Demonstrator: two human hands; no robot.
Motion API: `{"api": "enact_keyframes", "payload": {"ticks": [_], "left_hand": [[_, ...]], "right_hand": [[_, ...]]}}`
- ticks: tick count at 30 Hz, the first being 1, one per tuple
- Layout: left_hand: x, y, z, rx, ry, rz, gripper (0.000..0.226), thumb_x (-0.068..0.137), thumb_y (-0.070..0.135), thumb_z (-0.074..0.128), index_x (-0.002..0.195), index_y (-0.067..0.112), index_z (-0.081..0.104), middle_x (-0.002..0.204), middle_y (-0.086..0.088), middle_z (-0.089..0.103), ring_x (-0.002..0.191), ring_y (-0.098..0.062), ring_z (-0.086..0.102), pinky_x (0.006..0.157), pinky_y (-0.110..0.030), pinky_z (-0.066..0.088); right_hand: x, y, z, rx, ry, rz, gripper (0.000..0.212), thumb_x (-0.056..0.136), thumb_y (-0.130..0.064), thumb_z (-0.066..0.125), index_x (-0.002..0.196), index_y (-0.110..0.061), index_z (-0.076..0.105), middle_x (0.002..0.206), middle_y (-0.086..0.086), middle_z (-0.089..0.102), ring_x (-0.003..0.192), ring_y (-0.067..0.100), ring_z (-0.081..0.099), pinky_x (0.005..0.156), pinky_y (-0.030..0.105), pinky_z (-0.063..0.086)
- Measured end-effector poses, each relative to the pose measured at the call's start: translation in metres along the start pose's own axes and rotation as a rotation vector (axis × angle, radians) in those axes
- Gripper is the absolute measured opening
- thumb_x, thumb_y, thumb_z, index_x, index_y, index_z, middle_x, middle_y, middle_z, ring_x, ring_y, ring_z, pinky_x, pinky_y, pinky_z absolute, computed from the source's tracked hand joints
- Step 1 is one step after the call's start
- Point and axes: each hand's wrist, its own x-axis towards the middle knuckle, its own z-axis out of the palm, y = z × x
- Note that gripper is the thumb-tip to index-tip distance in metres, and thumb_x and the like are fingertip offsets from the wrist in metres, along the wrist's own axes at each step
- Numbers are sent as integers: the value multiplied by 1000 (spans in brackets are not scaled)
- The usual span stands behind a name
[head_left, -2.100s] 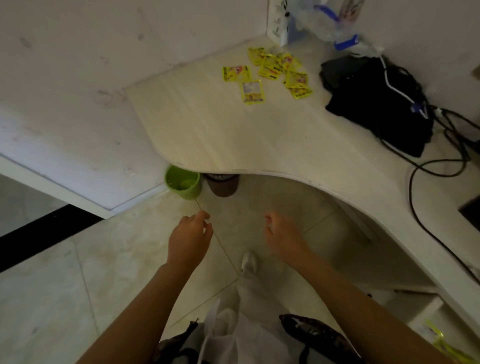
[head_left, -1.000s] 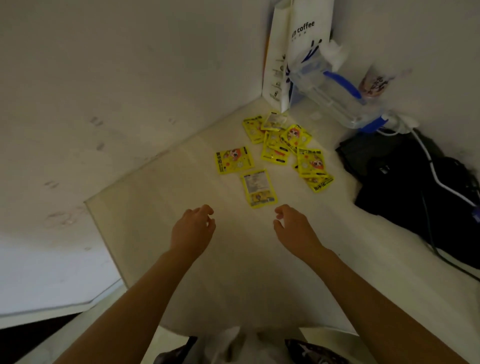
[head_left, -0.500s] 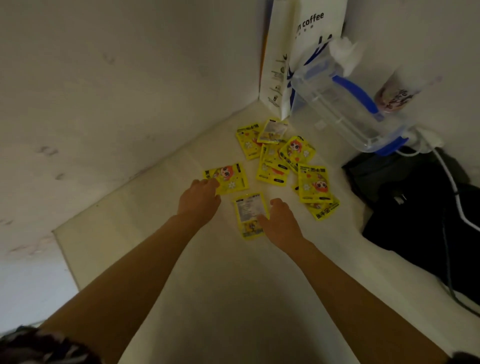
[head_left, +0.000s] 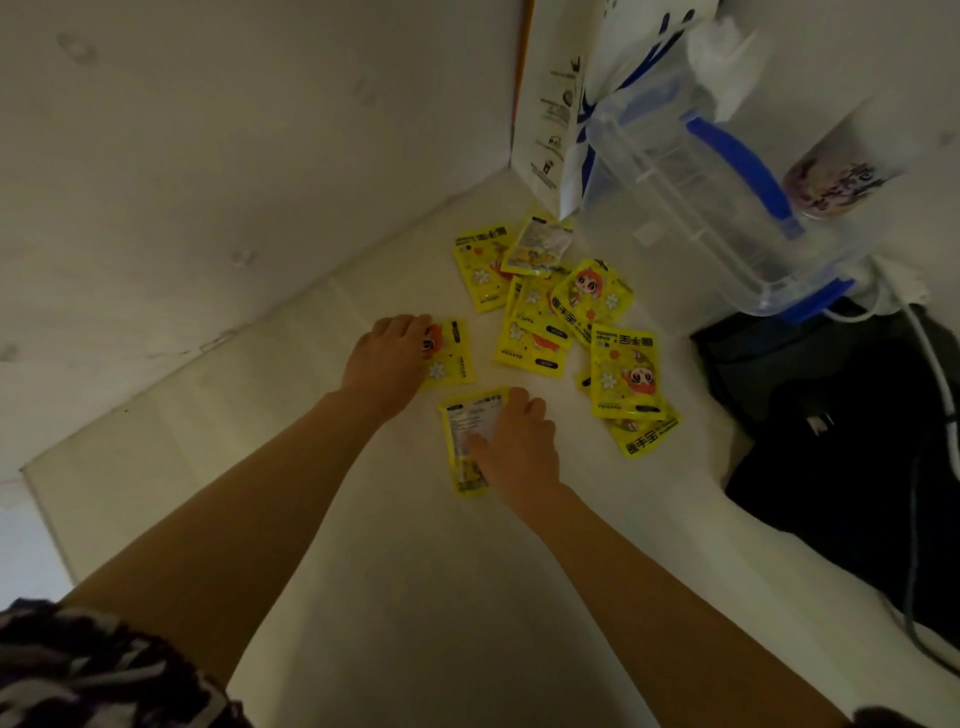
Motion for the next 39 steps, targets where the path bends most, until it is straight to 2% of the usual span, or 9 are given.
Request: {"api": "enact_keyframes", "payload": {"ticks": [6, 13, 19, 24, 28, 31, 33, 36, 39], "left_hand": [[-4, -2, -1, 52, 35, -89, 62, 89, 32, 61, 144, 21, 35, 137, -10, 44, 123, -33, 42, 98, -46, 33], [-19, -7, -1, -39, 0, -251, 45, 87, 35, 62, 127, 17, 53, 120, -10, 47, 107, -29, 53, 98, -42, 29], [-33, -8, 1, -369, 1, -321, 24, 83, 27, 68, 99, 14, 56, 92, -11, 64, 84, -29, 61, 65, -32, 42], [-27, 9, -5, -484, 52, -316, 21, 80, 21, 73, 90, 15, 55, 74, -2, 59, 58, -10, 52, 49, -19, 35], [-8, 31, -14, -646, 116, -336, 27, 73, 19, 78, 90, 9, 59, 76, -7, 60, 66, -21, 59, 58, -30, 48], [11, 56, -21, -727, 118, -302, 26, 73, 17, 78, 88, 11, 58, 65, 2, 56, 49, -2, 55, 49, -21, 44], [25, 75, -26, -752, 110, -256, 26, 75, 18, 78, 92, 11, 60, 72, -2, 59, 54, -6, 57, 50, -22, 42], [46, 99, -31, -755, 87, -215, 30, 77, 19, 76, 102, 9, 63, 83, -3, 60, 71, -17, 60, 56, -24, 41], [67, 120, -28, -753, 57, -175, 32, 77, 21, 76, 103, 7, 63, 87, -5, 64, 77, -12, 64, 61, -23, 46]], "right_hand": [[1, 2, 3, 30, -18, 21, 77, 80, -34, 70, 137, -8, 25, 131, 12, 43, 121, 33, 44, 90, 44, 45], [-2, 10, 2, 60, -93, 4, 49, 82, -29, 66, 120, -8, 44, 126, 12, 45, 116, 30, 47, 90, 37, 43], [-7, 26, -13, 250, -100, 0, 28, 83, -19, 64, 99, -11, 43, 100, 10, 53, 93, 28, 55, 70, 35, 43], [-6, 47, -35, 325, -44, 30, 33, 82, -17, 68, 105, -6, 48, 110, 13, 58, 99, 29, 58, 66, 29, 42], [1, 64, -63, 385, 26, 56, 40, 82, -16, 70, 115, -5, 50, 113, 10, 58, 100, 25, 56, 70, 27, 41], [8, 76, -85, 422, 93, 73, 54, 83, -16, 69, 130, -6, 44, 126, 11, 56, 116, 28, 55, 84, 29, 45], [16, 83, -98, 414, 130, 108, 50, 84, -16, 68, 127, -6, 46, 125, 10, 56, 102, 22, 56, 65, 10, 39], [29, 91, -113, 413, 181, 159, 39, 83, -15, 67, 116, -4, 50, 115, 12, 57, 75, 16, 48, 46, 11, 35], [43, 97, -121, 384, 233, 168, 44, 85, -18, 64, 124, -5, 48, 125, 14, 56, 105, 29, 56, 72, 24, 39]]}}
